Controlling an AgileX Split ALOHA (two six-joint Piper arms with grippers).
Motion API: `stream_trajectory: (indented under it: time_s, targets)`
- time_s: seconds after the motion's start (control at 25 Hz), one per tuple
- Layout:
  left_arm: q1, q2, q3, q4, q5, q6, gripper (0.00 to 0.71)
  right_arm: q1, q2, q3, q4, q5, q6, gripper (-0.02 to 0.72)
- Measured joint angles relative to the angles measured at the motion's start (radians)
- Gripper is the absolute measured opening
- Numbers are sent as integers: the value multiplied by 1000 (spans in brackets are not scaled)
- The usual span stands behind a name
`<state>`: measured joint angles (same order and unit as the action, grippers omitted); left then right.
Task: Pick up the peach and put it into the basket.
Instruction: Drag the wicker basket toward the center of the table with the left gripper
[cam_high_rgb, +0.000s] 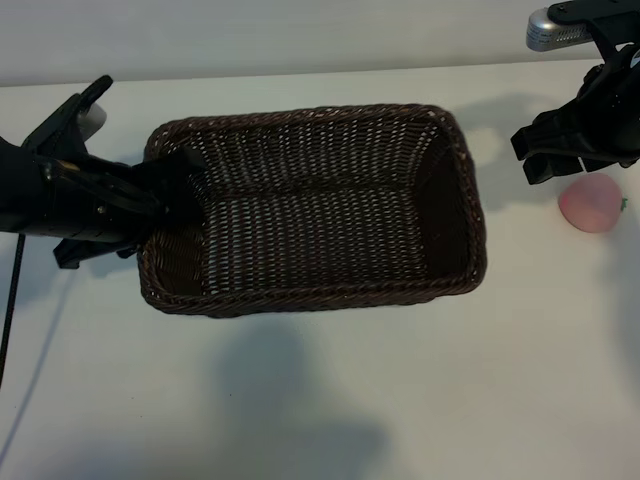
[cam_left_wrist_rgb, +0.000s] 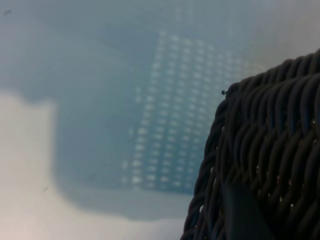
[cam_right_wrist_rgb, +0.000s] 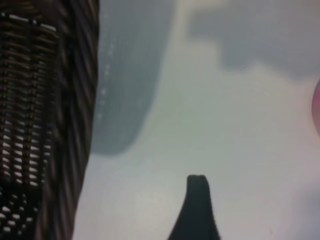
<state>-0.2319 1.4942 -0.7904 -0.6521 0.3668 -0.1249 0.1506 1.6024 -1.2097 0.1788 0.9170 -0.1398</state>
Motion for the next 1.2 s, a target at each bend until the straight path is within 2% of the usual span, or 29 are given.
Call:
stream_trajectory:
  time_s: [0.24,0.76,1.2]
  targets:
    - [0,34,-95,-31,23,81,318,0,0,0,0,0,0,583]
    - [0,305,-311,-38,65,88,318,0,0,0,0,4,-1,583]
    - [-2,449,-417,-64,86,125,318,0,0,0,0,5,0,583]
